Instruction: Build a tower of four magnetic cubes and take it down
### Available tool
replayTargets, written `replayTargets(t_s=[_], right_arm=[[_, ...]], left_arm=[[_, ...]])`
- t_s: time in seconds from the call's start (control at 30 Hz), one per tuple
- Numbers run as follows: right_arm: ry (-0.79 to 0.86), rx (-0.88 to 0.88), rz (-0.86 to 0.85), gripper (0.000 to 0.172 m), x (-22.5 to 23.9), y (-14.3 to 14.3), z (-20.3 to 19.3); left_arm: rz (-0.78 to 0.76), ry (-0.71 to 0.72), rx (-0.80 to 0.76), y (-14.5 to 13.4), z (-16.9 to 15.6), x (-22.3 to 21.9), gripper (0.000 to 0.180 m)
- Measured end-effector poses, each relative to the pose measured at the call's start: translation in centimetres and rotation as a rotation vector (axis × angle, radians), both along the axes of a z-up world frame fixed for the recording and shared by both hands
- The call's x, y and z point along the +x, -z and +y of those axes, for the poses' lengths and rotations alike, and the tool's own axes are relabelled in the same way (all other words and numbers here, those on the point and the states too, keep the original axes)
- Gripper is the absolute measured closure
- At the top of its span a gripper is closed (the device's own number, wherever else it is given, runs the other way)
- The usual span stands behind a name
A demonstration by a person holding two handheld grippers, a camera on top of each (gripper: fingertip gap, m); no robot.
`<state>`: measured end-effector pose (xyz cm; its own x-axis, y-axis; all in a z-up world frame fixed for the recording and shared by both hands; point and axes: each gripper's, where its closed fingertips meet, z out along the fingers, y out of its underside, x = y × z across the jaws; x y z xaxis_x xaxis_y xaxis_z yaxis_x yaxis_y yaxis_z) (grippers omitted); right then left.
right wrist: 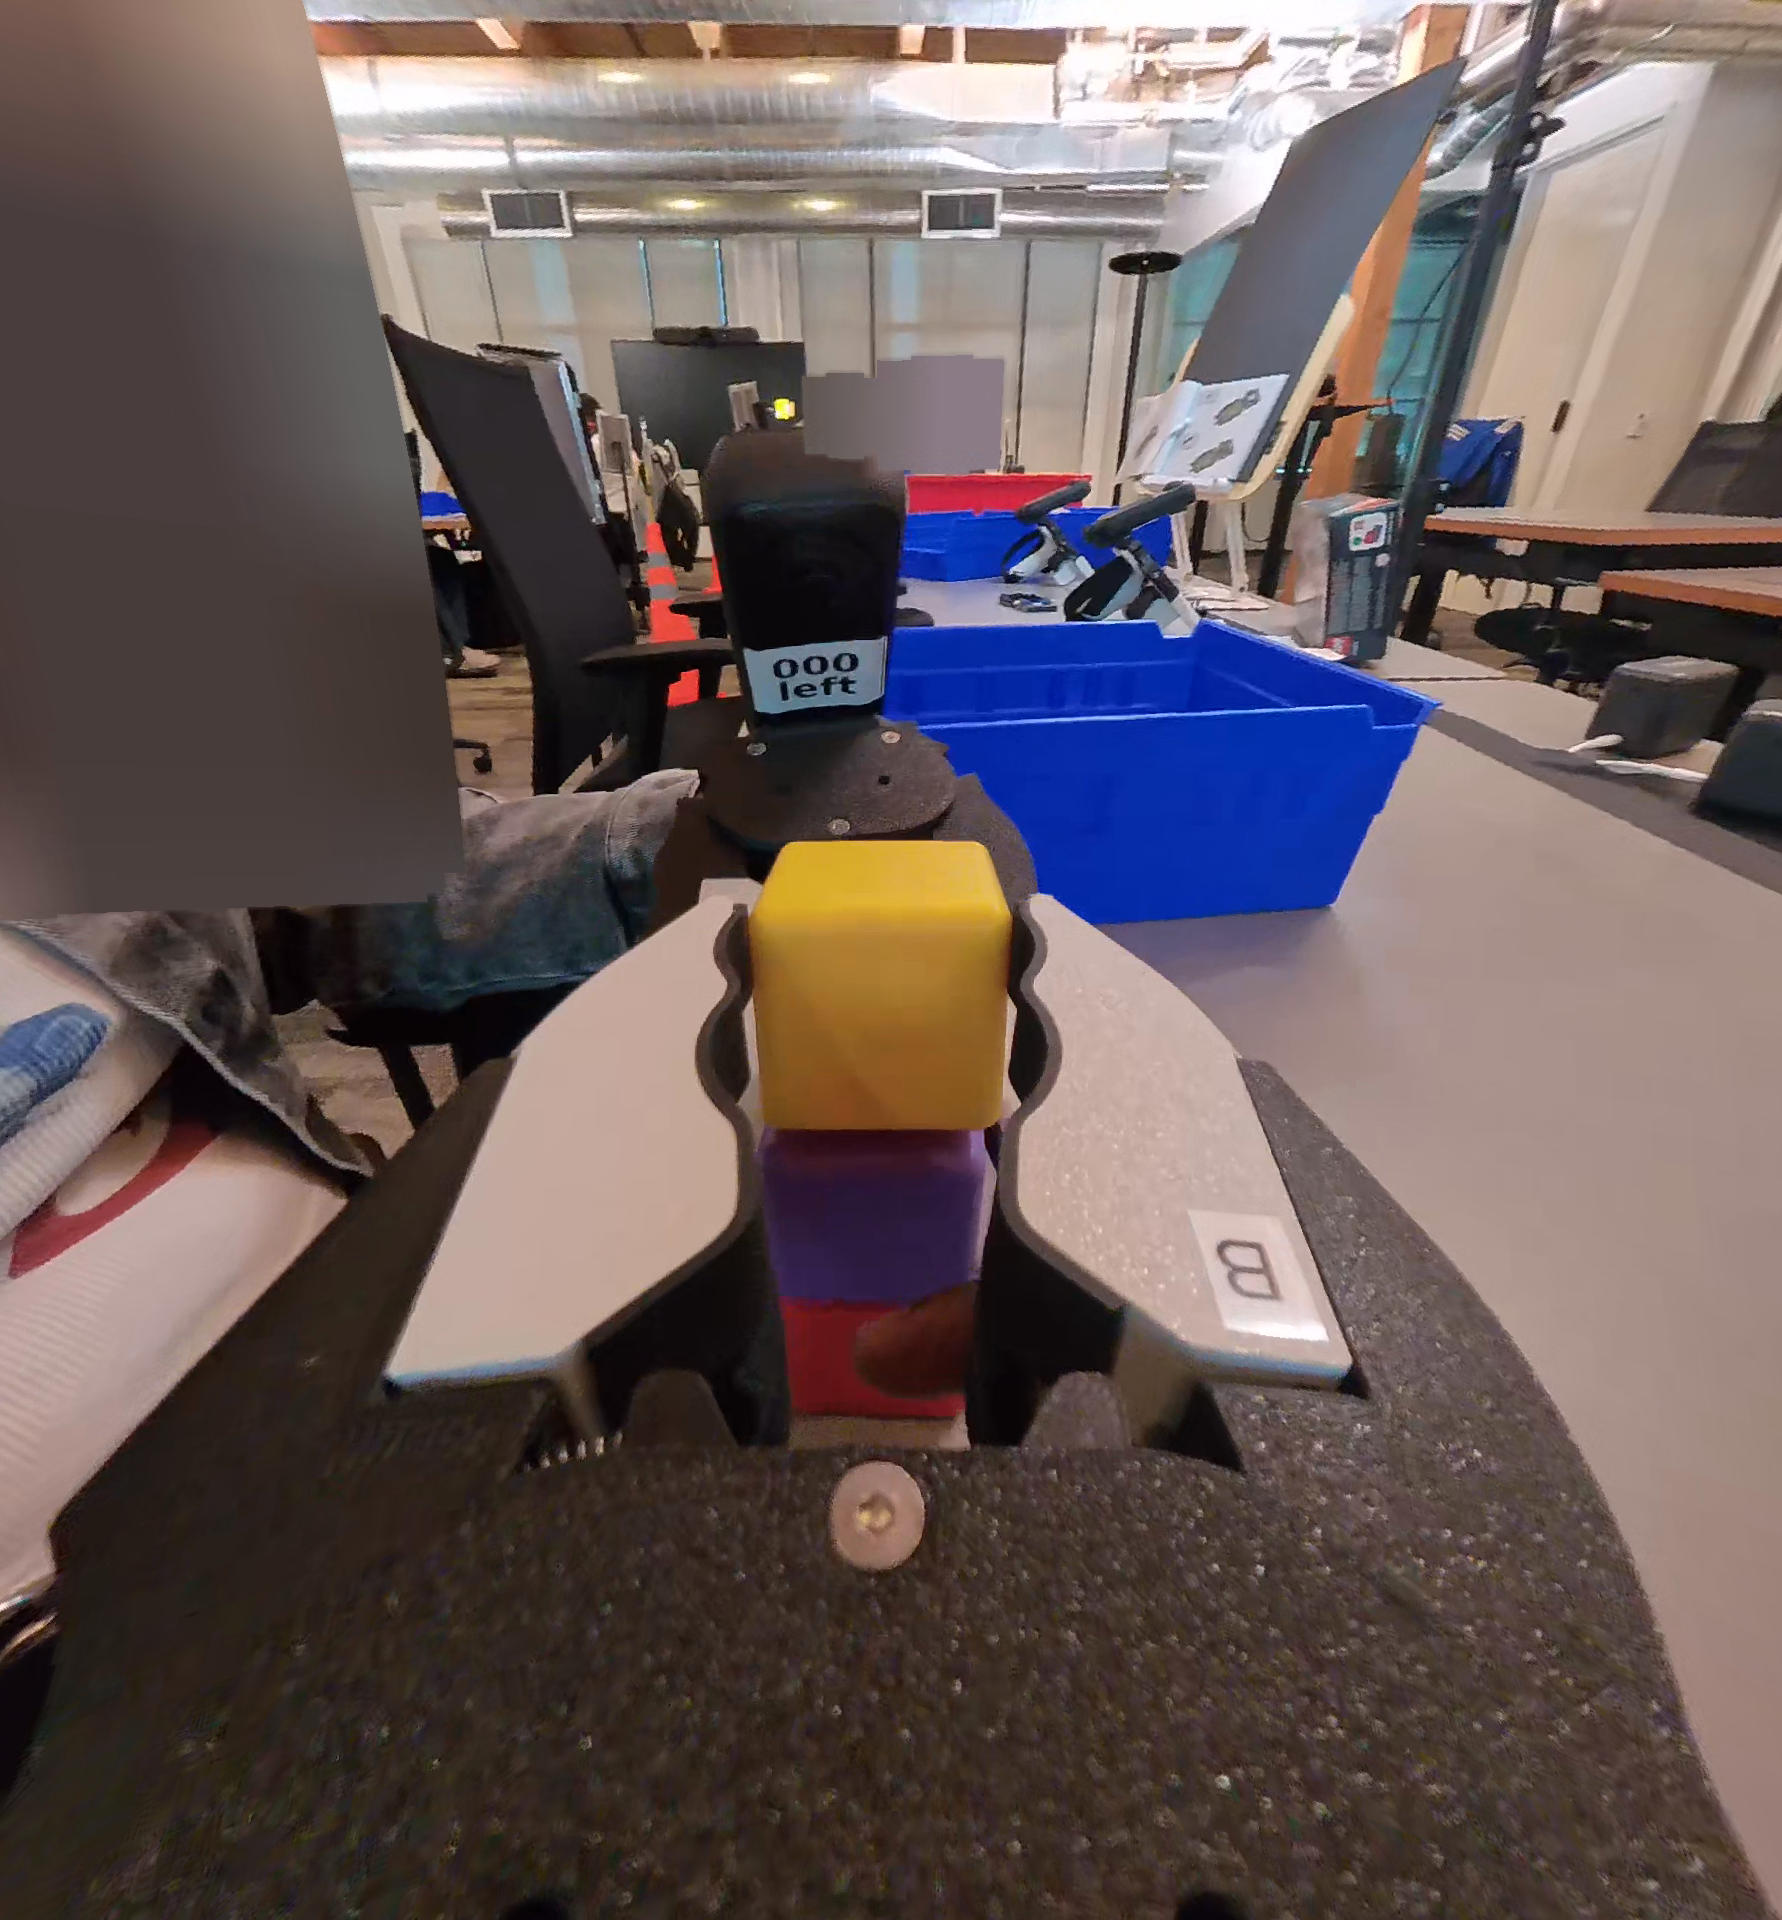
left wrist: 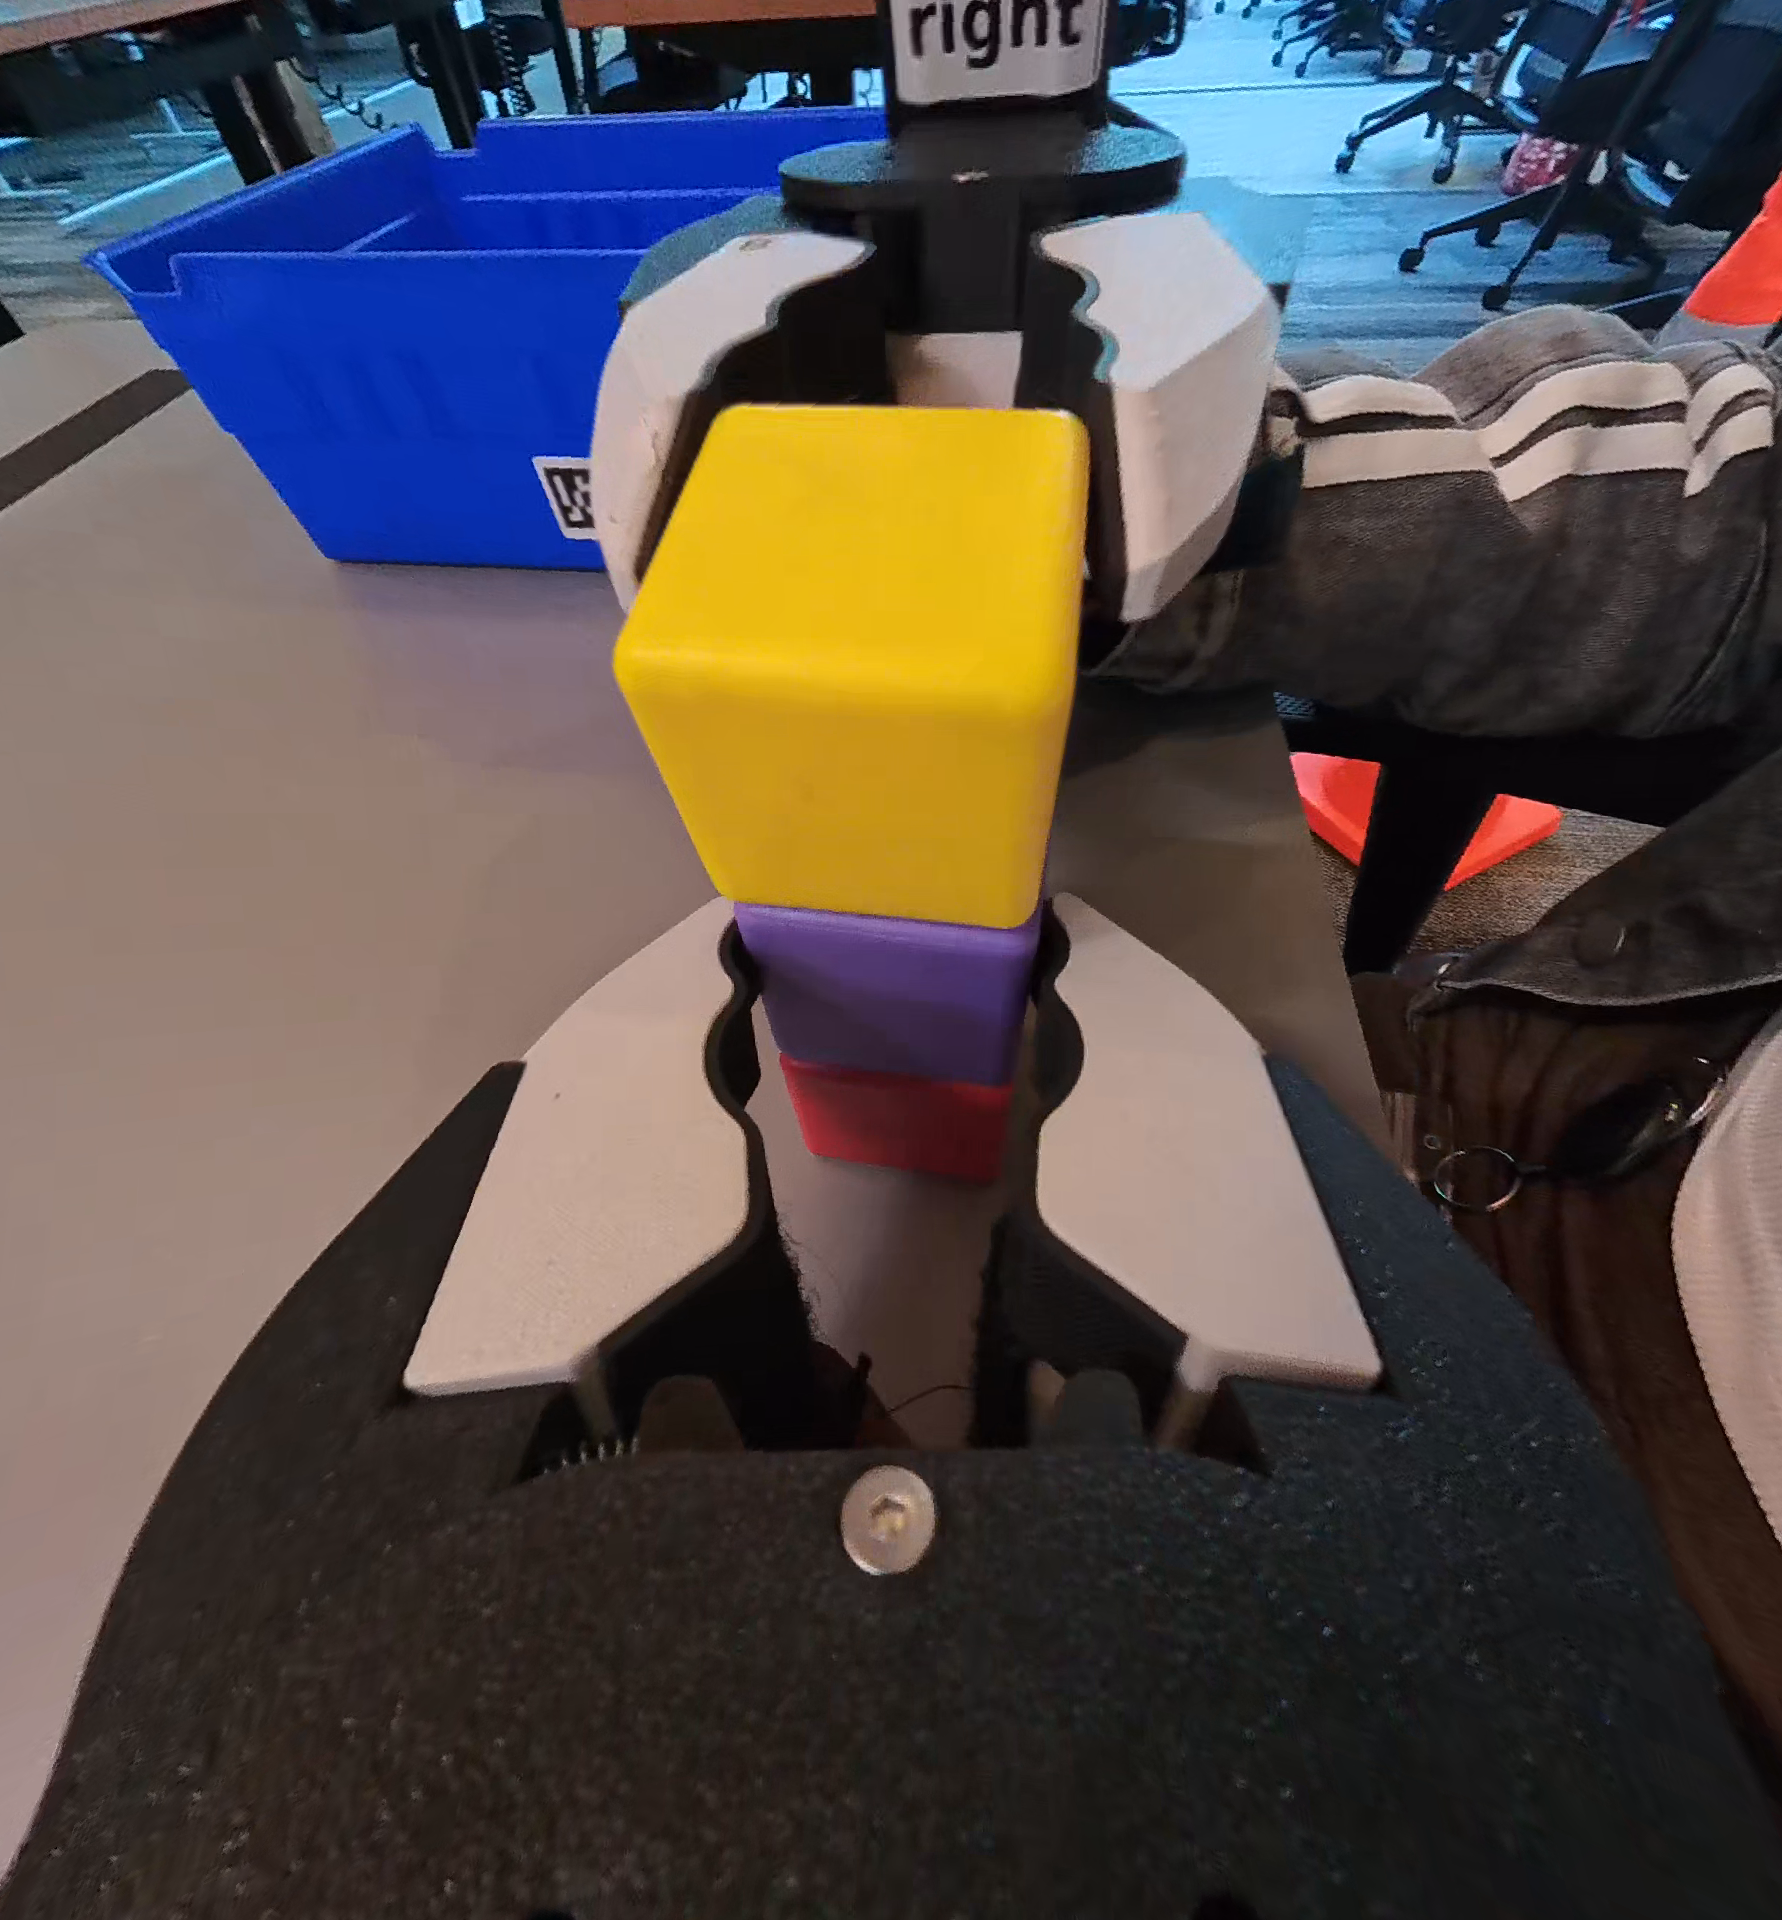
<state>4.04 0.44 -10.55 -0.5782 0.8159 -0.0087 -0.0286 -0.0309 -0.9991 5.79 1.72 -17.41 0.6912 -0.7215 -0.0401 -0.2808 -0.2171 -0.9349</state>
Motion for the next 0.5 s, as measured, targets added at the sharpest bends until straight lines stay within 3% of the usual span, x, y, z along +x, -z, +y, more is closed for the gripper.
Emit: replayTargets(t_s=[0.4, 0.5], right_arm=[[-0.003, 0.003, -0.01, 0.124, 0.27, 0.45, 0.28], [-0.017, -0.047, 0.018, 0.105, 0.54, -0.41, 0.32]], left_arm=[[-0.006, -0.014, -0.007, 0.0, -0.04, -0.11, 0.13], [-0.01, -0.071, -0.052, -0.11, 0.02, -0.23, 0.08]])
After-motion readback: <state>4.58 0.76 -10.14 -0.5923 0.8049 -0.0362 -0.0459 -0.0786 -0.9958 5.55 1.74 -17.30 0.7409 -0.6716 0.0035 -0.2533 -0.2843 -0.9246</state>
